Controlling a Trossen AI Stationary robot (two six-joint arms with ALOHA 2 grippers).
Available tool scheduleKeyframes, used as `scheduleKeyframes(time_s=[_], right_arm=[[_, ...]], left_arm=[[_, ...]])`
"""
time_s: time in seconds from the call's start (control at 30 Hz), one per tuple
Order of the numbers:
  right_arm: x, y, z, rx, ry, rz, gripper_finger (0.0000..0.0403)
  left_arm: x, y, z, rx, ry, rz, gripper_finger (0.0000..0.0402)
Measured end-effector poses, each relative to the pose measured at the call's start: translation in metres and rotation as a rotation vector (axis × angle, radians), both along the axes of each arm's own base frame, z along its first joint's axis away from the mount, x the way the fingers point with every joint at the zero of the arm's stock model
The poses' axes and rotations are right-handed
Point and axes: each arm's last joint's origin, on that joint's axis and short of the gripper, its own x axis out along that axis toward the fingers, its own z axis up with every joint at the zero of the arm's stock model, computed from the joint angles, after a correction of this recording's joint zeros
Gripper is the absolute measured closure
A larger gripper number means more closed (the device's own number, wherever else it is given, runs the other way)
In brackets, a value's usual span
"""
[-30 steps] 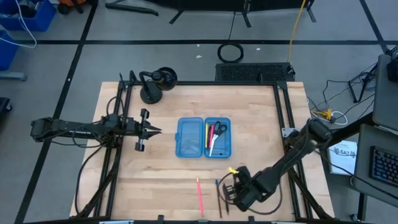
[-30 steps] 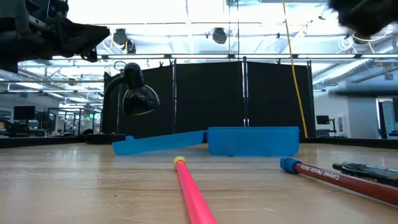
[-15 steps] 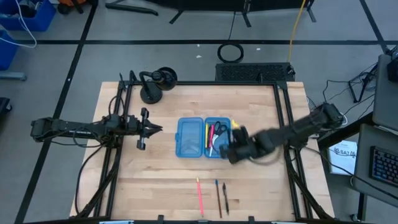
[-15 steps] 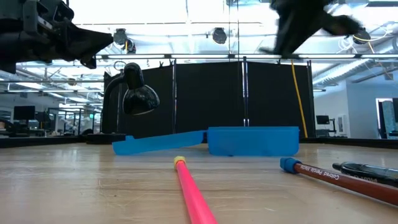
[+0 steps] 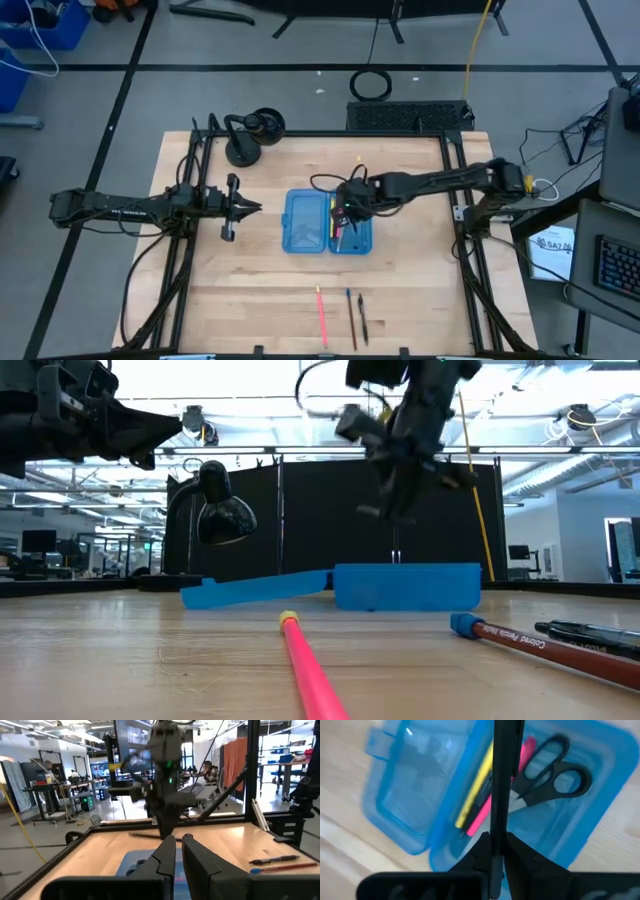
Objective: Pick & place school supplies into a supply box
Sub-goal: Put the right black pen into the blue supply box
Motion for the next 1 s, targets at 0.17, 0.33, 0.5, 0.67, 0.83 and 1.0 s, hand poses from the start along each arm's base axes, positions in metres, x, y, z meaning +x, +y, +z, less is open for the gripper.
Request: scheduleKeyframes(time_s=[0.17,0.33,0.5,0.67,0.83,1.0], right_arm=[[0.015,-0.003,-0.028,0.027,0.044,0.025,0.0383],[0.027,-0.002,-0.051,0.069,0.060,0.050,0.0383],[0.029,-0.012,-0.065,0.069,0.102,0.029,0.0383],[0.029,-0.021,-0.070,0.070,0.106,-0.005,0.0383],[0.026,-0.023,-0.077,0.079,0.095,-0.033,0.0383],[0.020,-0.023,-0.087,0.095,0.077,-0.075,0.0352]], left_arm=[[0.000,0.000,-0.001,0.018,0.008,0.002,0.0364],[0.000,0.000,-0.001,0.017,0.007,0.002,0.0364],[0.000,0.000,-0.001,0.016,0.005,0.002,0.0364],[0.000,0.000,-0.001,0.013,0.005,0.001,0.0364],[0.000,0.000,-0.001,0.013,0.006,0.001,0.0364],[0.000,0.000,-0.001,0.001,0.013,-0.001,0.0364]])
